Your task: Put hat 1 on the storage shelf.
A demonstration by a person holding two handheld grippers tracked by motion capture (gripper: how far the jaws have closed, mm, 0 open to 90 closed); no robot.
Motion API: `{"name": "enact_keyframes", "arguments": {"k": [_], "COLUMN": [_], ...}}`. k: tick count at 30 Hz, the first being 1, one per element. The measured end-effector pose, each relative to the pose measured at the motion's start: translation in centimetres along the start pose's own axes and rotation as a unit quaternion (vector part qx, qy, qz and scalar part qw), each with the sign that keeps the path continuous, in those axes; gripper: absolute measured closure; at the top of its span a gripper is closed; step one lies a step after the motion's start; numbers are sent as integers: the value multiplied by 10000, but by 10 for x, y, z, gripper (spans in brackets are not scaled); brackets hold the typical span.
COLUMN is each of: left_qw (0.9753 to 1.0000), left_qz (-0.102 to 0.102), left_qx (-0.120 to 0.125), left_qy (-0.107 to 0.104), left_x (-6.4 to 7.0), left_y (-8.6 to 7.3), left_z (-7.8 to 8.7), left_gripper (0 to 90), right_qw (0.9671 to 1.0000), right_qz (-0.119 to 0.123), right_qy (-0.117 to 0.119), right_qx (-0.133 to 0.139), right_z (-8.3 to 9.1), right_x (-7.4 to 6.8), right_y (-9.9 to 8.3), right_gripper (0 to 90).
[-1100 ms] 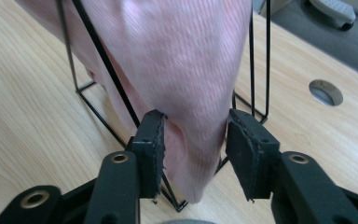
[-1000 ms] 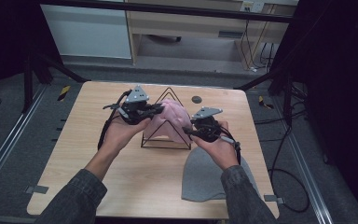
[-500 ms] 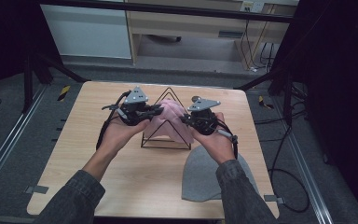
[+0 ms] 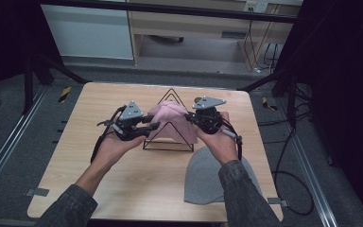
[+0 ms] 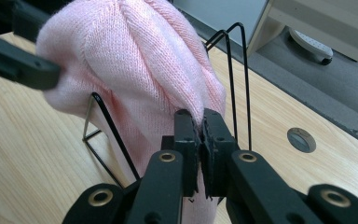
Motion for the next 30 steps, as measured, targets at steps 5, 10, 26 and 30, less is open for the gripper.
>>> {"name": "enact_keyframes", "arguments": {"k": [5,10,26,30], "left_qw": [9996,9983,9994,9996], "left_qz": [-121,-340,-137,-96], "left_qx": [-210,3,-55,3], "left_qy": [135,478,312,276], "left_x": [-1,-1,-1,1], "left_y": [0,12,-6,-4], "left_z": [-3,7,2,9], "left_gripper": [790,797,646,579], "right_qw": [10000,9999,9999,9998], "right_qz": [29,25,56,89], "right_qy": [-14,-69,78,30], "right_qx": [10,116,-133,-152], "right_z": [1,7,0,10], "right_x": [0,2,-8,-11], "right_y": [1,2,-16,-18], "right_gripper": [862,864,747,612]}}
Point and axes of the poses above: each handheld gripper's, and its own axes: z roughly backward along the jaws, y roughly out of its top, x roughly to its right, the point moved 5 cm from there along -z, roughly forward along the jaws, and after that the axes turned 13 degrees about z, right-handed, at the moved point
